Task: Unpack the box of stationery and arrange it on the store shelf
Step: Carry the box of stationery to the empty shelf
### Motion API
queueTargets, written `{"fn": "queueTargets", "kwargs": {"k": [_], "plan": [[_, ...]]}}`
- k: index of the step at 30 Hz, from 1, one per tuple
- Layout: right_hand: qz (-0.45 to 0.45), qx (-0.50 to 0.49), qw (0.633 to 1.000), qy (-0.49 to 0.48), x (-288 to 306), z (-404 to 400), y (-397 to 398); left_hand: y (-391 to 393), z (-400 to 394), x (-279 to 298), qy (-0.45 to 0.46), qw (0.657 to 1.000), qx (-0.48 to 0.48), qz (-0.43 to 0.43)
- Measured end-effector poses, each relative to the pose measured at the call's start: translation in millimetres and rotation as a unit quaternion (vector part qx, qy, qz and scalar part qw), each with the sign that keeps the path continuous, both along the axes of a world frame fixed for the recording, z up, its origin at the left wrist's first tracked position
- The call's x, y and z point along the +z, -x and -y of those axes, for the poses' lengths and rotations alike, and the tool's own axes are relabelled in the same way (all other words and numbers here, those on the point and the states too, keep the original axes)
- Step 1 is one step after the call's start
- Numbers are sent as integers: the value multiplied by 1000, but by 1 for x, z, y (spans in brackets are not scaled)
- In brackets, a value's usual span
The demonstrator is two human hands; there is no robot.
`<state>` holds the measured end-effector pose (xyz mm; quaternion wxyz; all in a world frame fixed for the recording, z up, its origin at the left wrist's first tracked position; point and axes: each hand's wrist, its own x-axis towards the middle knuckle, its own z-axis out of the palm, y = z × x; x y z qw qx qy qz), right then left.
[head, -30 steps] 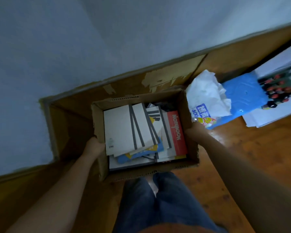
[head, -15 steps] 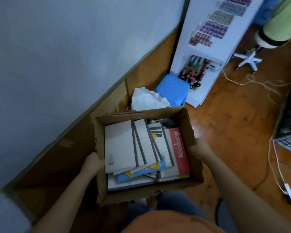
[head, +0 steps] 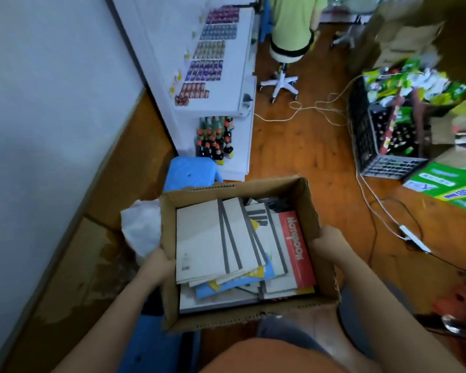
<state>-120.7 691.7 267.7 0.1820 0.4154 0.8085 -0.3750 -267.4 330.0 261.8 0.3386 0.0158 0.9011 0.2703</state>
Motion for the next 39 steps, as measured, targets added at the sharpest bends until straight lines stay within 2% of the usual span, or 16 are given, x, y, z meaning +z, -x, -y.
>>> {"fn": "queueTargets", "kwargs": {"k": [6, 9, 13, 18, 21, 26, 33, 39], "plan": [[-19, -57, 998, -20, 14, -110, 20, 76, -137, 20, 66, 997, -23, -33], [-35, -93, 995, -24, 22, -159, 31, 107, -195, 32, 46, 992, -114, -40], [-50, -143, 988, -41, 25, -218, 47, 151, -264, 39, 8, 989, -140, -40], [-58, -181, 979, -73, 23, -280, 82, 224, -347, 21, 7, 981, -188, -40], [-48, -202, 974, -89, 22, -320, 114, 275, -401, 11, 9, 978, -207, -32], [-35, -254, 963, -83, 38, -378, 167, 345, -489, 27, 3, 968, -248, -31], [-39, -307, 946, -94, 54, -456, 218, 410, -598, 39, -5, 964, -262, -33], [-32, -304, 947, -102, 40, -555, 257, 457, -697, 26, 16, 961, -275, -33]]}}
